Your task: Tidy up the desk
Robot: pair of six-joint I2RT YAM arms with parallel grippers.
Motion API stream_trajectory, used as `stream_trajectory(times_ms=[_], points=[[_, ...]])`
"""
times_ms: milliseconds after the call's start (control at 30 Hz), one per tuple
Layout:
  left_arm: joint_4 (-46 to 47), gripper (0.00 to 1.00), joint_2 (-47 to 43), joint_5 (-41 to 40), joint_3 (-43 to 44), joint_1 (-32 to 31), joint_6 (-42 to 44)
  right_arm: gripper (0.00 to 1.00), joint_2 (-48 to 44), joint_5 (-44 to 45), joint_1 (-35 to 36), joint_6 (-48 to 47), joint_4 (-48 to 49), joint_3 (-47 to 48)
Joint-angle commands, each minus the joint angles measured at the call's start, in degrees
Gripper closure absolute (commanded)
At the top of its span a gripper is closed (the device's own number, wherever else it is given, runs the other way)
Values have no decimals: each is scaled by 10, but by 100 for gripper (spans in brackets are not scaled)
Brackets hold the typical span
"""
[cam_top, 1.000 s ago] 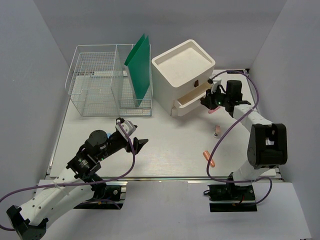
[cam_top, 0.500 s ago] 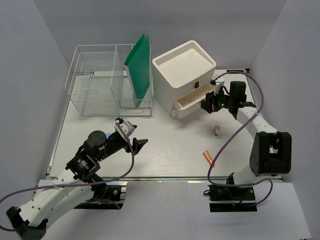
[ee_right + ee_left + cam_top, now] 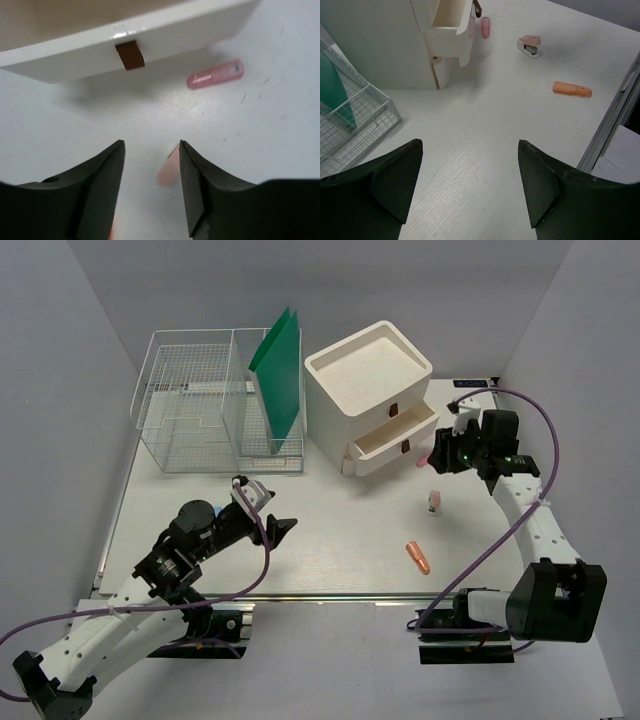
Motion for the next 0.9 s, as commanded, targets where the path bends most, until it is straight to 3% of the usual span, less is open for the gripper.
stream_trajectory(times_ms=[0,100,133,433,600,867], points=[[-5,14,5,6,11,2,-11,44,-22,35,-4,35,-100,-9],[-9,14,4,4,14,2,-12,27,-20,41,-3,33,-135,-4],[-9,14,2,3,14,2,-12,26,-18,47,-2,32,-140,-4],[-9,14,-11,3,14,2,-14,36,74,130,-2,51,-144,-10],[-8,14,-13,11,16,2,-14,42,113,130,-2,58,-136,-16],[-9,14,-15,16,15,2,-14,42,153,106,-3,60,-148,-3]])
